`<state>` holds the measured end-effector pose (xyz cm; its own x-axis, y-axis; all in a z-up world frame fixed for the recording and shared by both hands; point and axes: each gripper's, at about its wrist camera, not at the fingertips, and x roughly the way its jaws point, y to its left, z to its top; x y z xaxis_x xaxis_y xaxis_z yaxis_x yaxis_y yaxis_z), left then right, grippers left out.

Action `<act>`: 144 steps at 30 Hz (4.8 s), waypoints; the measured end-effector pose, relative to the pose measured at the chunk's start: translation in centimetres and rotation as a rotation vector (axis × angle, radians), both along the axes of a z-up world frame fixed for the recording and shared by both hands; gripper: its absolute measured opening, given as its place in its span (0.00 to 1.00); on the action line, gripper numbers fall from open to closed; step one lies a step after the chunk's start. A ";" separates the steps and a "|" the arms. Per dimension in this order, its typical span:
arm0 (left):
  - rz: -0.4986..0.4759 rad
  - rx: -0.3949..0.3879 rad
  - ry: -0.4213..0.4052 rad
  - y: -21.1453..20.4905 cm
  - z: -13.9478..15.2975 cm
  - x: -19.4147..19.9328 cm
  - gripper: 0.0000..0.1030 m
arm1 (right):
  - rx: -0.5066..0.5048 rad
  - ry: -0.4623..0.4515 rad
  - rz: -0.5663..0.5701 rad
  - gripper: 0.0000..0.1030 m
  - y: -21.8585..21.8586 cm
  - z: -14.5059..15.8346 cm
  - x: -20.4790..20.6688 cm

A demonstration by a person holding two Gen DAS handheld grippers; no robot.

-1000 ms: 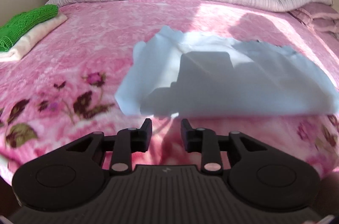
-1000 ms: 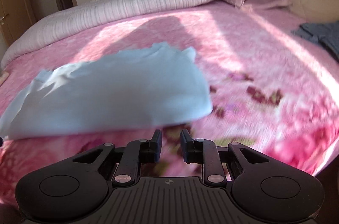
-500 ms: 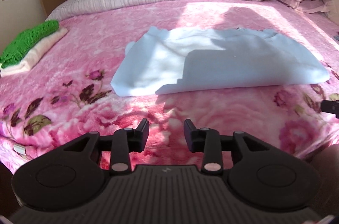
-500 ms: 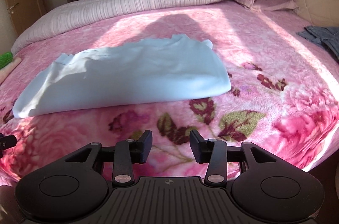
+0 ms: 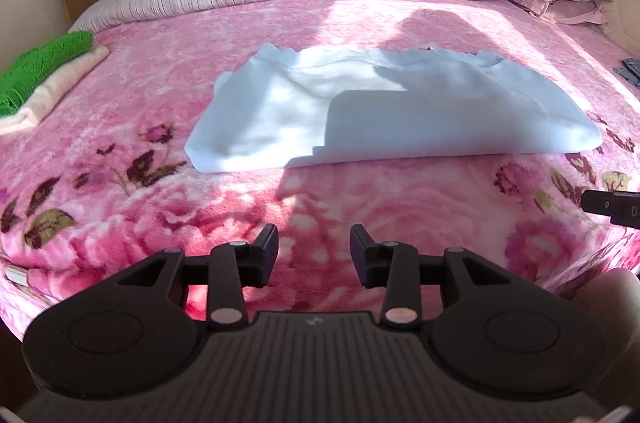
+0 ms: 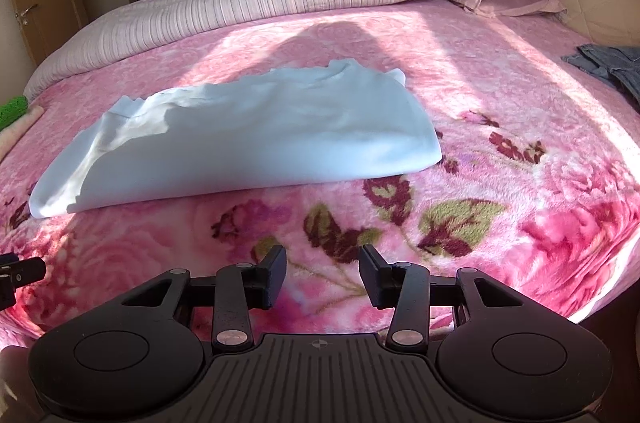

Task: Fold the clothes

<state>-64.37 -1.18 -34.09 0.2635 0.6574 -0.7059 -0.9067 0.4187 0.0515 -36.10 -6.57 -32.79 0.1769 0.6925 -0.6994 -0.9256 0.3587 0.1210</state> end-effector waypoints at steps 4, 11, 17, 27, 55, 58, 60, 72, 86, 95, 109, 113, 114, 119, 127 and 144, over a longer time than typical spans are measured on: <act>-0.003 -0.073 -0.141 1.3 -0.6 -1.4 0.34 | 0.018 0.034 -0.004 0.43 0.2 -0.5 0.5; 0.210 -0.300 -0.605 7.0 -2.1 -7.3 0.44 | 0.146 0.471 -0.141 0.43 -0.1 -2.3 6.5; 0.096 -0.194 -0.559 9.0 -0.4 -4.9 0.44 | 0.218 0.736 -0.296 0.44 0.3 -4.1 10.6; -0.287 0.055 -0.187 8.6 -0.2 6.3 0.28 | 0.269 0.777 -0.413 0.44 1.9 -4.8 13.0; -0.397 0.025 -0.080 9.8 -4.1 10.3 0.21 | 0.332 0.711 -0.518 0.20 4.7 -5.8 14.2; -0.365 -0.024 -0.154 10.5 -3.4 9.1 0.18 | 0.291 0.687 -0.509 0.14 5.3 -5.4 14.3; -0.324 -0.053 -0.213 11.1 -2.8 7.7 0.17 | 0.252 0.612 -0.478 0.12 6.0 -4.5 13.9; -0.013 -0.219 -0.581 14.5 -1.5 -6.2 0.13 | 0.261 -0.547 0.301 0.09 12.2 2.7 -7.1; 0.037 -0.324 -0.734 14.5 -1.4 -9.7 0.14 | 0.090 -0.682 0.806 0.28 11.8 -2.5 -15.4; -0.084 -0.411 -0.729 20.6 0.3 -5.4 0.32 | -0.086 0.065 0.411 0.37 17.6 4.9 1.0; -0.111 -0.787 -0.759 31.4 -5.7 0.7 0.42 | -0.396 0.278 0.301 0.38 31.3 0.6 8.4; -0.162 -0.801 -0.792 31.2 -6.0 1.1 0.16 | -0.403 0.258 0.323 0.38 31.0 -0.4 7.6; -0.178 -0.792 -0.792 31.1 -5.7 1.1 0.10 | -0.402 0.257 0.326 0.38 31.0 -0.3 7.4; -0.235 -0.664 -0.797 31.0 -2.2 -1.2 0.07 | -0.391 0.248 0.364 0.38 31.4 0.5 6.0; -0.134 -0.598 -0.712 32.5 -0.5 -7.7 0.07 | -0.406 0.251 0.520 0.38 34.0 1.7 0.2; -0.076 -0.538 -0.652 31.7 -3.6 -10.1 0.06 | -0.307 0.214 0.573 0.38 32.0 0.5 -4.1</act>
<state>-74.43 30.53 -37.74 0.7561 0.2398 -0.6089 -0.6543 0.2976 -0.6953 -40.23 25.41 -32.32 -0.3224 0.4002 -0.8578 -0.9466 -0.1331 0.2936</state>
